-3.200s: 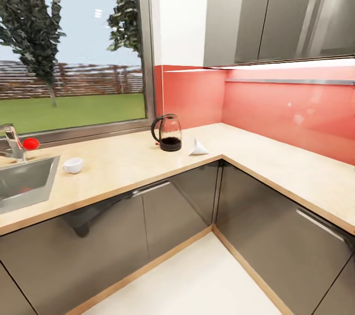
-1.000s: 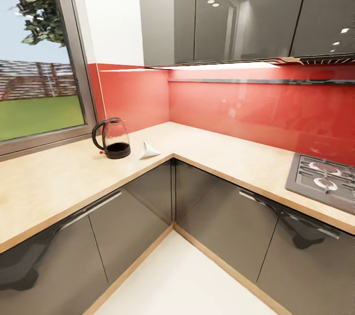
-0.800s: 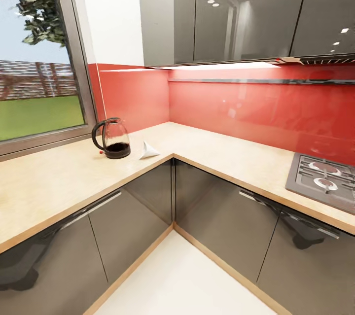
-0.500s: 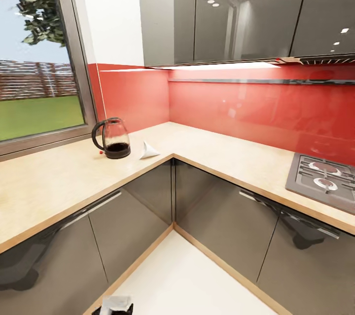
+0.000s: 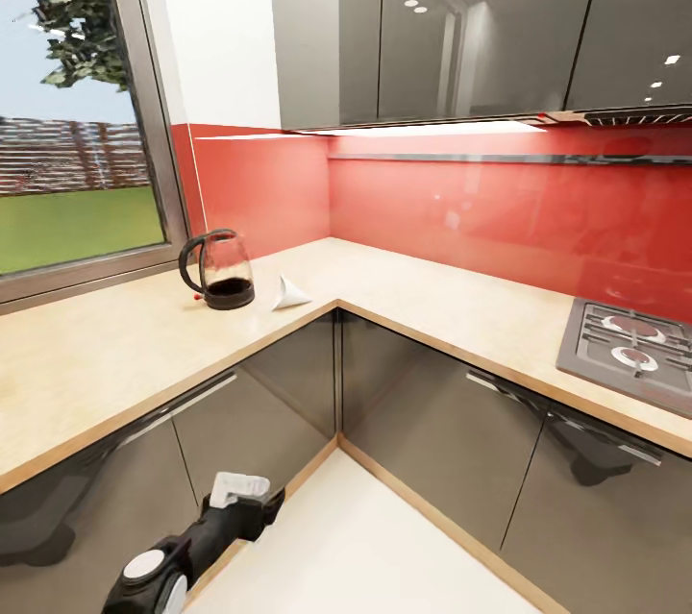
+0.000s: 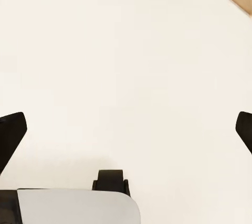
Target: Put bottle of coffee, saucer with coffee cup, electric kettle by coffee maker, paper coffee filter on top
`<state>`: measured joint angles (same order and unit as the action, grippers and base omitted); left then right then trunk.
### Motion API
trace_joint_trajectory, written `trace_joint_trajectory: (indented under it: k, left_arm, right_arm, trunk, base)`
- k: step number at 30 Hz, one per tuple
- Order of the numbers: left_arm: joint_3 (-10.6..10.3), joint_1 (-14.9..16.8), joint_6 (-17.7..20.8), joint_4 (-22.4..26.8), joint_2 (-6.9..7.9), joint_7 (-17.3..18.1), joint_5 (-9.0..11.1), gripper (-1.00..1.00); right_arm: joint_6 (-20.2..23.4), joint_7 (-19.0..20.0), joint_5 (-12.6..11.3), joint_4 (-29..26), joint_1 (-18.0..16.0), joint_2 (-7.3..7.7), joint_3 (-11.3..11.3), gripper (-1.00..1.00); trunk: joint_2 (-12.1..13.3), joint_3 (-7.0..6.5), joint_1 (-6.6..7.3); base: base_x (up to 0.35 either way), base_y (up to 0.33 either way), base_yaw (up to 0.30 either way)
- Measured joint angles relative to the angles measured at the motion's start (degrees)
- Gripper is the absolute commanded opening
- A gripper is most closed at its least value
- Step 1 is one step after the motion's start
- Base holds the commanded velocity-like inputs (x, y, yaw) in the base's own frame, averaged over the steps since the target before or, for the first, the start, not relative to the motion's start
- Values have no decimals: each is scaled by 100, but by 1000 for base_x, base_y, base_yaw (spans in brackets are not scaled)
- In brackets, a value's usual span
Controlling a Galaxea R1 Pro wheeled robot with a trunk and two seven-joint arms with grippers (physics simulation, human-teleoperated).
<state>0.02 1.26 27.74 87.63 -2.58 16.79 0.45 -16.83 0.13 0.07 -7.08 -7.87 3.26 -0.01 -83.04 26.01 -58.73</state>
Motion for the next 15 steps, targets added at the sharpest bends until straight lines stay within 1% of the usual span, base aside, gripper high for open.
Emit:
trace_joint_trajectory:
  k: [2,3,4,5,8,12,13,15]
  left_arm:
    - [0,400,114,141,0,101,6,100]
    - [40,767,164,198,4,143,9,100]
    - [71,922,176,208,5,145,4,100]
    - [140,1158,200,220,5,138,7,100]
    - [296,1496,239,230,6,138,3,100]
    - [459,1800,258,233,6,131,3,100]
    - [610,2015,234,224,16,97,-4,100]
    - [786,2089,214,227,22,86,-7,100]
  right_arm:
    - [-24,1,1,0,0,-1,5,100]
    - [-35,2,1,0,0,-1,4,100]
    - [-38,2,1,0,0,-1,4,100]
    - [-41,2,2,0,0,-1,2,100]
    - [-56,5,6,2,0,-2,5,100]
    - [-239,44,8,12,3,1,3,100]
    - [-637,434,22,27,10,7,11,100]
    - [-859,741,41,32,14,11,12,100]
  trunk:
    - [0,-1,0]
    - [0,-1,0]
    - [0,0,0]
    - [0,-1,0]
    - [0,0,0]
    - [0,0,0]
    - [0,-1,0]
    - [0,0,0]
  base:
    - [0,0,0]
    - [0,0,0]
    - [0,0,0]
    - [0,0,0]
    - [0,0,0]
    - [0,0,0]
    - [0,0,0]
    - [0,0,0]
